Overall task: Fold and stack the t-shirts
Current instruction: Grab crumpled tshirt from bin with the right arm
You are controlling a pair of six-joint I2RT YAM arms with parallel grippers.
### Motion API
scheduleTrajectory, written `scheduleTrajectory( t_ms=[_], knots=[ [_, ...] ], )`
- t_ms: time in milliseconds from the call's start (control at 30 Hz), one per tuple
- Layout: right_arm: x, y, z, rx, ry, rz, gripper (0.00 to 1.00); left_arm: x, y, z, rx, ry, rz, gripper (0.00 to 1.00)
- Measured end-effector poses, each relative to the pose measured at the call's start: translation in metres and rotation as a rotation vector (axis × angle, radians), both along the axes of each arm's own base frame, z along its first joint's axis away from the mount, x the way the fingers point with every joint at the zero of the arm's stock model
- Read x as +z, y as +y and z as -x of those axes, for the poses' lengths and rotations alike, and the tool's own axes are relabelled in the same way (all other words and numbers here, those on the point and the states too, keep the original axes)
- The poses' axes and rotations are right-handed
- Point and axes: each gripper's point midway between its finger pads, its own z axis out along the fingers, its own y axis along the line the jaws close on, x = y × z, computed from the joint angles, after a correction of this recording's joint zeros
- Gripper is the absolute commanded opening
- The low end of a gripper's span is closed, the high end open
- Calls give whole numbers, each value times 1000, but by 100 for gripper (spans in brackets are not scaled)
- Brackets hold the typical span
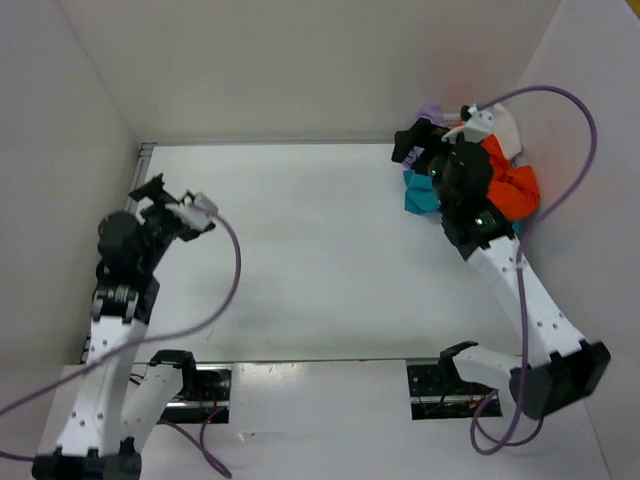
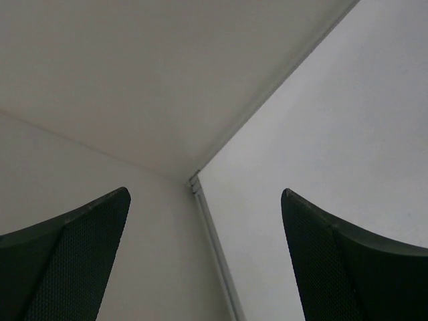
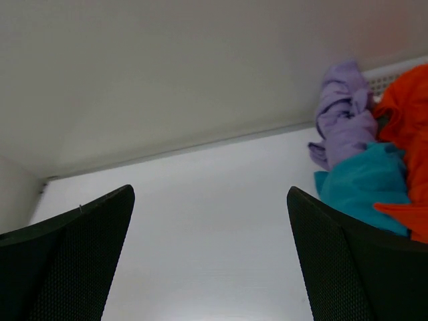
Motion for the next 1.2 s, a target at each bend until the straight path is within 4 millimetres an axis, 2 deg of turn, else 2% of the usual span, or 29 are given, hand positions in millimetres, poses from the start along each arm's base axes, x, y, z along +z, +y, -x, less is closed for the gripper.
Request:
scheduleTrajectory(
  t_ms=[67, 100, 133, 200, 233, 333, 400, 433, 467, 533, 633, 700, 767, 833, 933, 967, 1100, 1200],
  knots=[
    [-15, -2, -28, -65, 55, 62, 99, 14, 4, -36, 48, 105, 88, 100],
    [-31, -7, -38, -116, 97, 101, 99, 14, 5, -52, 68, 152, 120, 100],
    [-48, -16, -43, -174, 139, 142, 99, 3, 6, -67, 88, 228, 156, 100],
    [-70, -36, -49, -271, 193, 243, 99, -28, 3, -82, 120, 391, 215, 100],
    [-74, -42, -50, -289, 209, 279, 99, -48, 0, -86, 134, 487, 241, 100],
    [-75, -73, -67, -350, 274, 337, 99, -101, -13, -94, 147, 739, 295, 100],
    [-74, -108, -91, -414, 349, 314, 99, -130, -20, -91, 155, 853, 328, 100],
    [-79, -136, -108, -469, 390, 288, 99, -143, -24, -87, 156, 912, 344, 100],
    [-91, -155, -114, -504, 432, 274, 99, -153, -27, -83, 160, 960, 367, 100],
    [-125, -179, -112, -535, 538, 257, 99, -159, -34, -78, 163, 1004, 416, 100],
    [-191, -194, -90, -532, 756, 225, 99, -157, -41, -77, 154, 1018, 474, 100],
    [-218, -200, -79, -523, 853, 193, 99, -157, -44, -76, 152, 1027, 501, 100],
    [-233, -207, -69, -532, 911, 165, 97, -156, -47, -76, 148, 1031, 519, 100],
    [-239, -213, -62, -547, 936, 146, 89, -156, -48, -76, 146, 1036, 533, 100],
    [-240, -220, -60, -558, 940, 116, 66, -154, -51, -76, 134, 1039, 545, 100],
    [-241, -221, -60, -559, 940, 107, 45, -154, -52, -76, 133, 1042, 553, 100],
    [-241, -224, -59, -566, 938, 89, 0, -154, -55, -75, 126, 1047, 566, 100],
    [-238, -226, -58, -591, 929, 84, 0, -154, -54, -75, 127, 1047, 566, 100]
  ],
)
